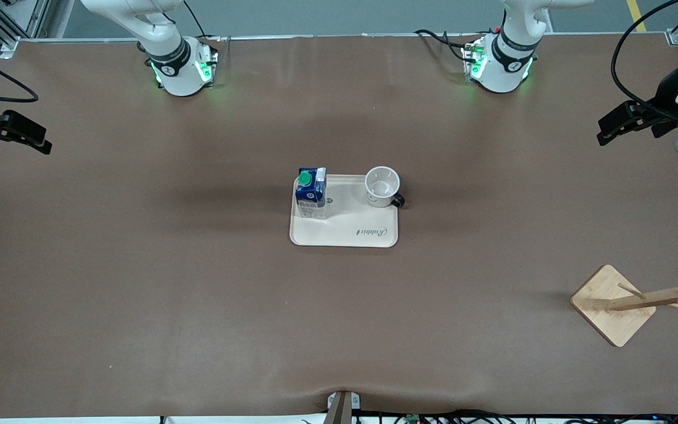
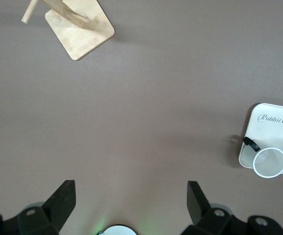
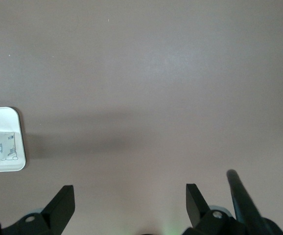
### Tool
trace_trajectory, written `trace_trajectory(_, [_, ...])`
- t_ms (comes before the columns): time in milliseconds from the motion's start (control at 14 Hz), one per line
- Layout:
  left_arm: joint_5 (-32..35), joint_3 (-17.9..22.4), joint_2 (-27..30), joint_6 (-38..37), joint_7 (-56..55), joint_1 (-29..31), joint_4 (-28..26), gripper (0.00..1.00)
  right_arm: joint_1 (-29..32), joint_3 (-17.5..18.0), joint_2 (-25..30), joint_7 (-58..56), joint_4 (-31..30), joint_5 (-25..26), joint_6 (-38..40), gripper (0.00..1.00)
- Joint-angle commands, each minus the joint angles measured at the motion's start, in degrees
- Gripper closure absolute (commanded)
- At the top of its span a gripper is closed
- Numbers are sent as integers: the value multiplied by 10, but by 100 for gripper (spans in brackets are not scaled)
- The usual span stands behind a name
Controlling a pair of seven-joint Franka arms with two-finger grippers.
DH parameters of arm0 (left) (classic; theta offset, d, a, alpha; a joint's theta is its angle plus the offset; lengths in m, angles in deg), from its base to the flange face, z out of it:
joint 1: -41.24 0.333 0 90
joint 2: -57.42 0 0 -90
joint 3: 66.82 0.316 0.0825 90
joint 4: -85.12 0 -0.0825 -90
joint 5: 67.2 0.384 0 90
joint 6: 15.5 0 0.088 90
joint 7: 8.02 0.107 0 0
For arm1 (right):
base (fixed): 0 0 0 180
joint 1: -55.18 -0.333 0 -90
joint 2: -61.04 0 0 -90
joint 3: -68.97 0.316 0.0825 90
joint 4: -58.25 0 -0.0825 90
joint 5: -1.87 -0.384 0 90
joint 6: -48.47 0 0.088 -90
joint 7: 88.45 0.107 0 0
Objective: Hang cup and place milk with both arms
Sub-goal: 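Move the left gripper from rest toward the white mug on the tray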
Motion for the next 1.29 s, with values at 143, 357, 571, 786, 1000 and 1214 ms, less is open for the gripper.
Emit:
trace_trajectory(143, [20, -6, -5, -17, -12, -6, 14, 0, 15, 9, -4, -1, 4, 3, 0, 0])
trace_trajectory(357, [55, -19, -13, -17, -18, -16, 13, 0, 17, 9, -10, -1, 5, 4, 0, 0])
trace_trajectory(571, [43, -36, -25, -9, -44, -21, -3, 0, 17, 9, -12, -1, 5, 3, 0, 0])
trace_trajectory(786, [30, -75, -25, 5, -140, -21, -43, 0, 17, 9, -12, -1, 5, 3, 0, 0])
trace_trajectory(1000, [21, -113, -17, 51, -198, -19, -103, 0, 17, 9, -11, -1, 5, 3, 0, 0])
trace_trajectory(1214, [-8, -142, -16, 103, -257, -20, -152, 0, 17, 9, -12, -1, 5, 4, -1, 0])
